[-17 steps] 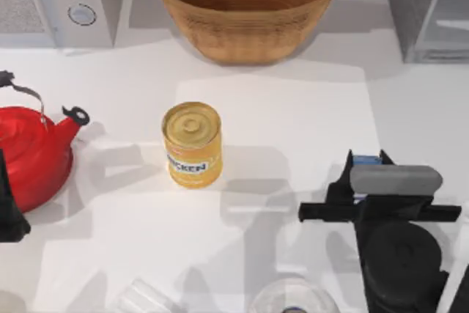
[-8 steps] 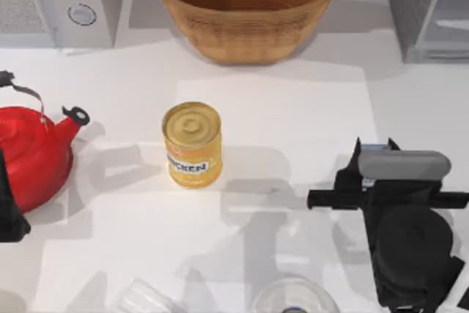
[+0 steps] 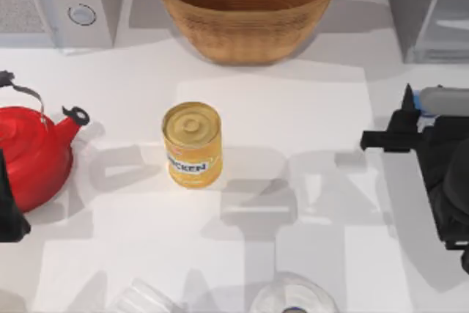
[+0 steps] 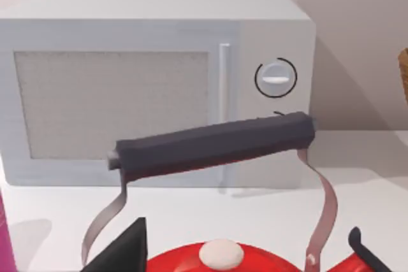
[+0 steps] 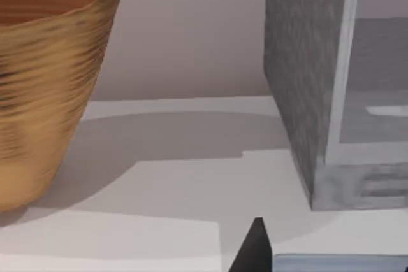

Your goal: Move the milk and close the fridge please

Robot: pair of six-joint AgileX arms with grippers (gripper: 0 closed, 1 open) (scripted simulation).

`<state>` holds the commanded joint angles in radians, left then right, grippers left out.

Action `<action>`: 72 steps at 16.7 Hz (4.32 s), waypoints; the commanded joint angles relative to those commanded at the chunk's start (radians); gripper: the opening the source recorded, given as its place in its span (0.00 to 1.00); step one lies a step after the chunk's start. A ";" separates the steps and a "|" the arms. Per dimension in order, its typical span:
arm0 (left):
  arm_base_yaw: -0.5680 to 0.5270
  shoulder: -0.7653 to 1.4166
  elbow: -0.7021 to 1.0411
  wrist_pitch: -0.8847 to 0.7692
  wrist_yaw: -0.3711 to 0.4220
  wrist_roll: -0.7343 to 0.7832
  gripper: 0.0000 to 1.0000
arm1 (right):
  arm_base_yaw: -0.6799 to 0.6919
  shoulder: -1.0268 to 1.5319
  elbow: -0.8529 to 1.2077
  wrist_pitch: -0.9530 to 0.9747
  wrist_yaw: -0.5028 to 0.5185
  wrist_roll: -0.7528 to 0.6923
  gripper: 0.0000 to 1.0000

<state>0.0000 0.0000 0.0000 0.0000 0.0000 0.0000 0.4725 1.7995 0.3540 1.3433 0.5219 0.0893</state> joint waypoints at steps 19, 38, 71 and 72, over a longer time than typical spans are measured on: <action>0.000 0.000 0.000 0.000 0.000 0.000 1.00 | -0.464 -0.280 0.045 -0.230 -0.482 -0.073 0.00; 0.000 0.000 0.000 0.000 0.000 0.000 1.00 | -0.658 0.440 0.890 -0.453 -0.684 -0.094 0.00; 0.000 0.000 0.000 0.000 0.000 0.000 1.00 | -0.670 0.454 0.904 -0.462 -0.687 -0.095 1.00; 0.000 0.000 0.000 0.000 0.000 0.000 1.00 | -0.668 0.453 0.904 -0.462 -0.687 -0.095 1.00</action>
<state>0.0000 0.0000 0.0000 0.0000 0.0000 0.0000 -0.1952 2.2527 1.2579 0.8817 -0.1650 -0.0060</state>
